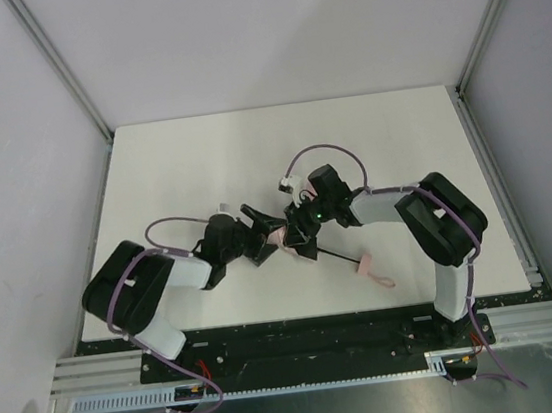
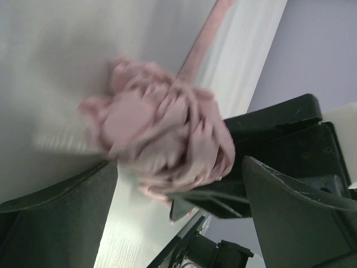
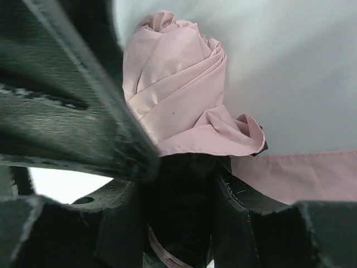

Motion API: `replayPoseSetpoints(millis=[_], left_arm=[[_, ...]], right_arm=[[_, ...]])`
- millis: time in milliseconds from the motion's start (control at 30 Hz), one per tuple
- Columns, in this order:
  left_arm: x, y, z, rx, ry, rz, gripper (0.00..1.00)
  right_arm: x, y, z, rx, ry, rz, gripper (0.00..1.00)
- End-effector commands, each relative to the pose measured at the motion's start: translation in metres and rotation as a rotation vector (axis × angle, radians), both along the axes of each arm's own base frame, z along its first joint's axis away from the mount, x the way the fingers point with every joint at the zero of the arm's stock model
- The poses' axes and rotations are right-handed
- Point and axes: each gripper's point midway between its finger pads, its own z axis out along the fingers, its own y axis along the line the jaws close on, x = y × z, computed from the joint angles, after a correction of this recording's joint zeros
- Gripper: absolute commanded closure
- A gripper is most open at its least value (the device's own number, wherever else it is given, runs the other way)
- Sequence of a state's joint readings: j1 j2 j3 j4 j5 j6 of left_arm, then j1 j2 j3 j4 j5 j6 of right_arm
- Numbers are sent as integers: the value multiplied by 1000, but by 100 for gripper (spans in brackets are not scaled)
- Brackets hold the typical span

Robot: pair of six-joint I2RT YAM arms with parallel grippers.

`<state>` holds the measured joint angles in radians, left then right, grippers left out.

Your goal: Put away the umbrella

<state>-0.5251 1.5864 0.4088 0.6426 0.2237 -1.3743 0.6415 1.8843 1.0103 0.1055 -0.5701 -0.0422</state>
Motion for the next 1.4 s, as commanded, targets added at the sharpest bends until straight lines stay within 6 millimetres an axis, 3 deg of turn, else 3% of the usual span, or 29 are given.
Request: replayPoseSetpoints(millis=[0,167,367,500,600,733,933,1167,1367], left_arm=[[-12,-4,-37,42,126,-44,1],[-24,0,-62,57,222,-33,13],[-33,12,-71,104,218,-14,19],[-31,10,-77,118,228,-23,39],[-27,14,-74,142,189,-7,47],[-26,13,-73,157,179,-4,65],[-29,17,-75,179,202,22,80],[-28,14,-73,209,195,6,87],[-25,12,-69,227,177,-3,89]], right_arm=[[-65,-23,-49,-34,357,82,100],[-64,-26,-48,18,457,89,100],[-61,-27,-48,31,490,92,100],[-60,-25,-44,41,487,99,100],[-61,-26,-45,-17,417,111,100],[-56,-24,-42,-66,331,104,99],[-34,-29,-36,-264,94,-3,72],[-21,-36,7,-385,-111,-114,30],[-28,-41,32,-527,-307,-199,13]])
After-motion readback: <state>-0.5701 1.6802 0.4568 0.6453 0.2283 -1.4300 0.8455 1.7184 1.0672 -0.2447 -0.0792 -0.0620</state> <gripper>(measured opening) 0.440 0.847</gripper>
